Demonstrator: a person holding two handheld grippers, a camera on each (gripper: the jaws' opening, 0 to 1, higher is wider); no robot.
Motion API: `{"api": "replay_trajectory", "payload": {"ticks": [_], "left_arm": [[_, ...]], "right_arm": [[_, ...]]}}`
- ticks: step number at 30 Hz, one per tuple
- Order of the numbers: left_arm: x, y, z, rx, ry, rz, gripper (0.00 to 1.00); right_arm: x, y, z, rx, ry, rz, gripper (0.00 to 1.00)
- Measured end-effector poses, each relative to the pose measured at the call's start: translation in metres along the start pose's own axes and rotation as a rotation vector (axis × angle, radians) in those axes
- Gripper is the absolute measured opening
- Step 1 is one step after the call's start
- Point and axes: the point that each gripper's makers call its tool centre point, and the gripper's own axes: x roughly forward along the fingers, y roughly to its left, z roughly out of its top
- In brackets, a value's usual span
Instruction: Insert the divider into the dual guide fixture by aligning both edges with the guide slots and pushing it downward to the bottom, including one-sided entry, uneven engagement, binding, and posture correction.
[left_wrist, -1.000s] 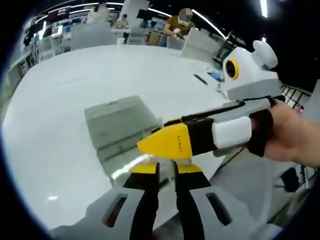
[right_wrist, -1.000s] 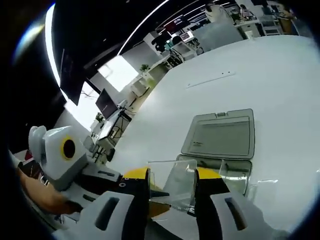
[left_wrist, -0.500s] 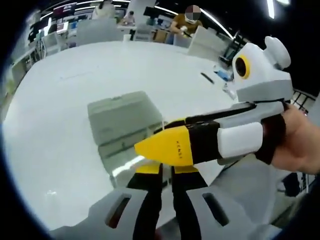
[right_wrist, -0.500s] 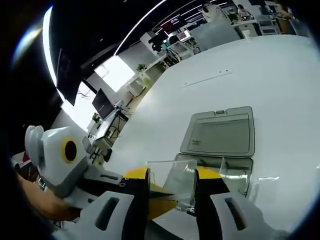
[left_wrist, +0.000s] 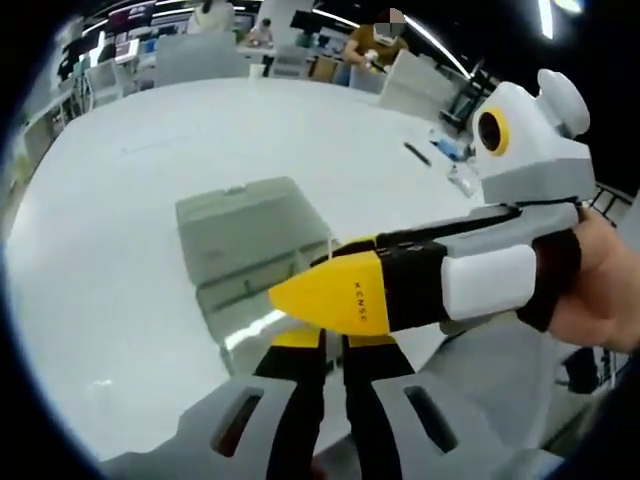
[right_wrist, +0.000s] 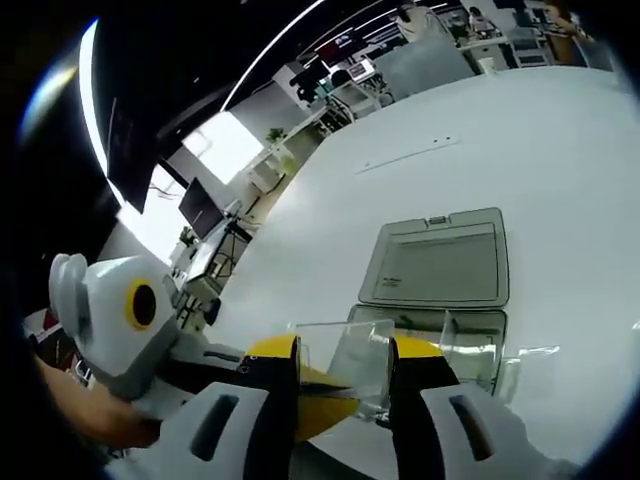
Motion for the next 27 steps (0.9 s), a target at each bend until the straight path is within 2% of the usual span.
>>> {"api": "replay_trajectory", "payload": {"ticks": [7,14,24,27], "left_arm": [[0.002,-0.001,-0.002,0.001,0.009,-0.024,0.03],[0.002,-0.004,0.0,-0.033,0.031,-0.071,0.02],[-0.003,0.002,0.003,-0.059,0.05,-0.106,0.02],[-0.006,0.005,0.001,-0.091,0.069,-0.121,0.02]], "right_arm": [[-0.001,-0.002,-0.003,0.004,0.012,0.004,0.31],[-0.005,-0.003,-0.001,0.01,0.011,0.024,0.32],[-0.014,-0.003,0.012,0.003,-0.037,0.053,0.35],[-0.019,-0.002,0.015,0.009,-0.054,0.068,0.34]]}}
